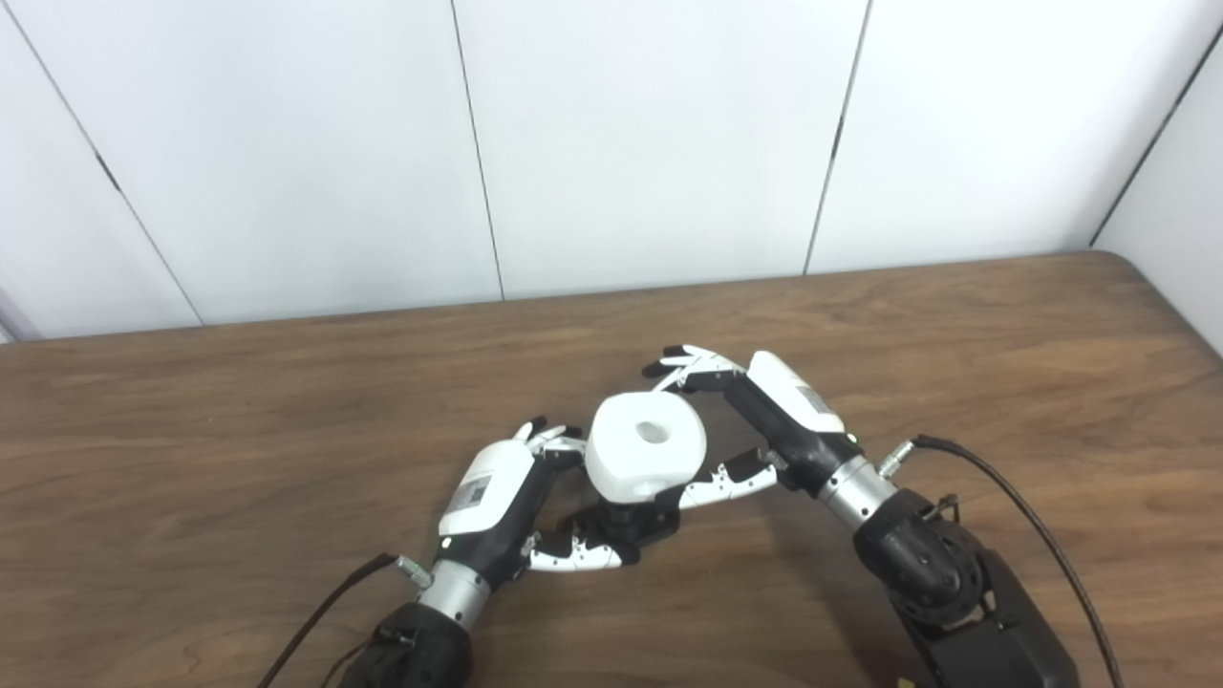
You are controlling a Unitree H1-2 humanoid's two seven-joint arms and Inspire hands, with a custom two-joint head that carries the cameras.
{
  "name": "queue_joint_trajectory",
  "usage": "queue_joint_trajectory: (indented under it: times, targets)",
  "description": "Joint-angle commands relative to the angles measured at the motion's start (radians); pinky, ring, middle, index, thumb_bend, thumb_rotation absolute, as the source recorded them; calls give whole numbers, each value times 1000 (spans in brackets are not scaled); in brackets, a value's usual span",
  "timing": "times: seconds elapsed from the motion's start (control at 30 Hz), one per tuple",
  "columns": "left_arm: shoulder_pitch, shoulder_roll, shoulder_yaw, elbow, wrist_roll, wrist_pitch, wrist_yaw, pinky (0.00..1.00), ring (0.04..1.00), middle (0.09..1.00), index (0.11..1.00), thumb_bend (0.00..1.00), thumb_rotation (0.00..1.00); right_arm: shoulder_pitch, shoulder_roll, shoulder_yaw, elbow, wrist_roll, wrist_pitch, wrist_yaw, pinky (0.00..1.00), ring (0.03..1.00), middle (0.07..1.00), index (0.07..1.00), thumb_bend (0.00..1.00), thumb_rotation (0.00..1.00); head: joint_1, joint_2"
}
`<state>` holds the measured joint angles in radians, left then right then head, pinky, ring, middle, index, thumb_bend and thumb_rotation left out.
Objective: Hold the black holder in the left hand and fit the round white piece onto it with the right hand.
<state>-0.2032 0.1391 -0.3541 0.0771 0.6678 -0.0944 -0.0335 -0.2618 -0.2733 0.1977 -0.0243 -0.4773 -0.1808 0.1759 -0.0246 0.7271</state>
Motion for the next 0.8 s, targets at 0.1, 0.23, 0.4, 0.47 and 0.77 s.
queue_joint_trajectory:
  times: [0.1,0.23,0.4,0.47,0.77]
  targets:
    - [-24,-8,3,-33,3,4,6,1000,889,751,482,525,67,-11,-10,16,-28,-4,-26,-3,736,899,810,558,468,298,3,0]
    - [-26,-7,3,-24,4,4,10,1000,889,751,482,525,67,-5,-9,19,-38,-16,-25,-15,729,892,807,556,464,336,0,-3]
    - [-30,-6,5,-8,10,1,20,1000,885,747,482,525,67,2,-12,20,-51,-6,-21,-8,747,904,813,560,457,316,5,-3]
    - [-33,-6,6,-4,11,-1,24,1000,886,750,482,525,67,5,-13,19,-61,-4,-16,-4,751,904,814,561,457,343,8,-1]
    - [-38,-12,6,-7,9,4,22,1000,889,750,482,524,67,5,-30,22,-78,-14,-27,20,737,898,810,562,469,328,9,3]
